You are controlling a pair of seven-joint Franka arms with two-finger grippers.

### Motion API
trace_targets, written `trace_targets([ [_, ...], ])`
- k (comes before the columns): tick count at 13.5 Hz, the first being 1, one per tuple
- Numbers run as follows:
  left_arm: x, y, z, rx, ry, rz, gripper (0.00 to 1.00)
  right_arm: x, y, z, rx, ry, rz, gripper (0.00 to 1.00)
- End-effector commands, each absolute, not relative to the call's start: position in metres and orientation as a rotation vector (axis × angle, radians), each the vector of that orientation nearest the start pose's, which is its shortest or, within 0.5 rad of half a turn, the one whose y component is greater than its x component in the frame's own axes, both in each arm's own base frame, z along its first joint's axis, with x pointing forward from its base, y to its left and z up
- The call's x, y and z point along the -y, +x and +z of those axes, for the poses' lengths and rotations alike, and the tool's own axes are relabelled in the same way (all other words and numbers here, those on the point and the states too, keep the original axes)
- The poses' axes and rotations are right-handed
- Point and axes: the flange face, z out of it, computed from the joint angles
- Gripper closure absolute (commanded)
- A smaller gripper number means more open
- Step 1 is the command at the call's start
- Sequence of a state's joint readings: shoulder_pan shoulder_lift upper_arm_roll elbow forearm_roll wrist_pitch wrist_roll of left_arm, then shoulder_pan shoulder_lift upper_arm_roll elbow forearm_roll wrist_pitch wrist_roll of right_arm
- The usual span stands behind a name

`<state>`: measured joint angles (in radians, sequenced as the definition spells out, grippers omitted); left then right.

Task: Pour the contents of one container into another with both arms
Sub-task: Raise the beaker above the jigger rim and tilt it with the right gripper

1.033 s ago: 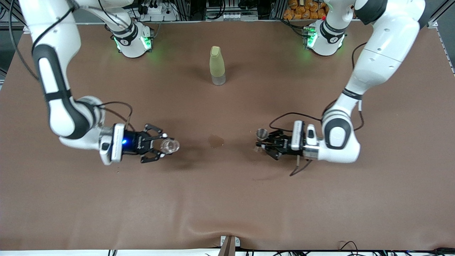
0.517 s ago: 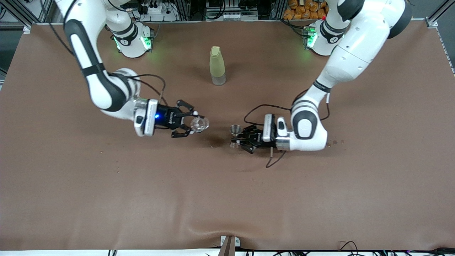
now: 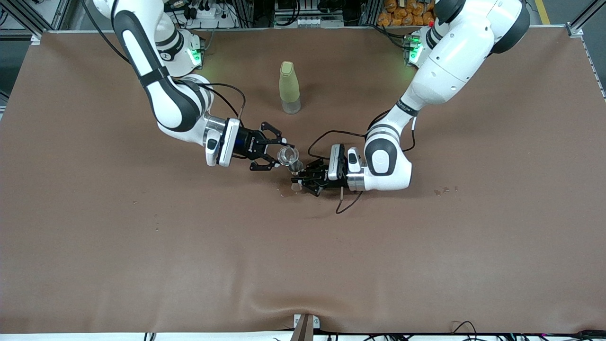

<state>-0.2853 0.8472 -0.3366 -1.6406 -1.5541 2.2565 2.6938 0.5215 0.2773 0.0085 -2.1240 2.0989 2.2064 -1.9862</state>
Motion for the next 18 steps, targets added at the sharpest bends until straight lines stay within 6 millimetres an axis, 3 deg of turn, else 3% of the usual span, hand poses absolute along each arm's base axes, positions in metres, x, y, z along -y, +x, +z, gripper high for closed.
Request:
trace_targets([
  [1, 0.4, 0.558, 0.149, 1.672, 1.178, 1.188, 1.0, -0.313, 0.476, 0.303, 0.675, -1.701, -0.95, 0.86],
  [4, 0.399, 0.558, 0.149, 1.67, 1.182, 1.188, 1.0, -0.32, 0.464, 0.297, 0.633, -1.702, -0.925, 0.87],
  [7, 0.4, 0.558, 0.148, 1.66, 1.188, 1.181, 1.0, -0.347, 0.444, 0.289, 0.512, -1.702, -0.903, 0.89],
  [8, 0.4, 0.558, 0.148, 1.657, 1.19, 1.183, 1.0, -0.346, 0.444, 0.289, 0.482, -1.708, -0.885, 0.93],
  [18, 0.4, 0.559, 0.144, 1.647, 1.196, 1.178, 1.0, -0.36, 0.447, 0.286, 0.375, -1.729, -0.764, 0.93],
])
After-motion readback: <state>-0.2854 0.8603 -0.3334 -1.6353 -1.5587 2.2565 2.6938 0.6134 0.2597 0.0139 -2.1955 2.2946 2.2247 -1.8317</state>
